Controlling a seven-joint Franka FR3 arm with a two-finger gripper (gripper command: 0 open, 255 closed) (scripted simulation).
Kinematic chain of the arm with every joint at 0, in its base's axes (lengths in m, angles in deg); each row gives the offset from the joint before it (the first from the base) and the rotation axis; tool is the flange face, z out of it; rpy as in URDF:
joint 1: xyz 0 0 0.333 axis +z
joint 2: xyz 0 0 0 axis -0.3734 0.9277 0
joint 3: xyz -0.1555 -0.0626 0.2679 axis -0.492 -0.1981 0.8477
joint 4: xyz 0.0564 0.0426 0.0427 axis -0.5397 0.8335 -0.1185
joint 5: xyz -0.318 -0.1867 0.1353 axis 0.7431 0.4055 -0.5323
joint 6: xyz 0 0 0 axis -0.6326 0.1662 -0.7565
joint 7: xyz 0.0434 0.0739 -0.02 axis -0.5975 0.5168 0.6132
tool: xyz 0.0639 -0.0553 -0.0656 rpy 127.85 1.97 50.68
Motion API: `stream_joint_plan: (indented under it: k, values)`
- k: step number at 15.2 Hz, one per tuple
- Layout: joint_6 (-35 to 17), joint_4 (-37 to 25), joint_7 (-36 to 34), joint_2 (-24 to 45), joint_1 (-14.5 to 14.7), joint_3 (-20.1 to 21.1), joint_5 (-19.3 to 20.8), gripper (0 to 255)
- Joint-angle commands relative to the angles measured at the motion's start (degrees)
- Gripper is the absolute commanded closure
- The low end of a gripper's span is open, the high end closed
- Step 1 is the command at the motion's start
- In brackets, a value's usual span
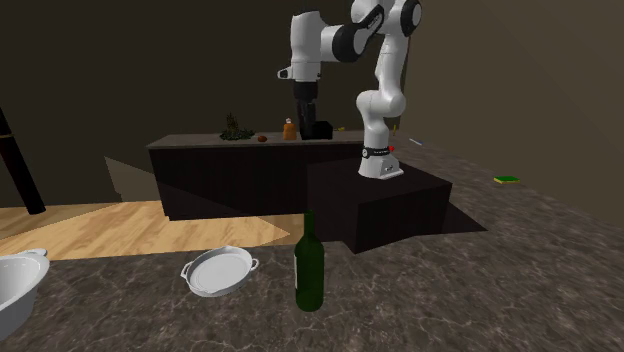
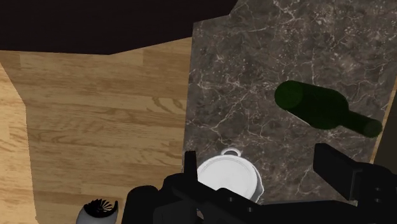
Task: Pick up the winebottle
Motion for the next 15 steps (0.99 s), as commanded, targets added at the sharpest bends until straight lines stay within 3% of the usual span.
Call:
stream_joint_plan:
  k: [1, 8, 15]
  values:
    - [-1.72, -1.91, -2.32, 4.08, 0.47, 1.39, 0.34, 0]
    - [-6.52, -9.79, -10.24, 18.63, 2.79, 4.65, 3.71, 0]
    - [-8.54, -20.99, -17.34, 33.77, 7.25, 5.17, 8.19, 0]
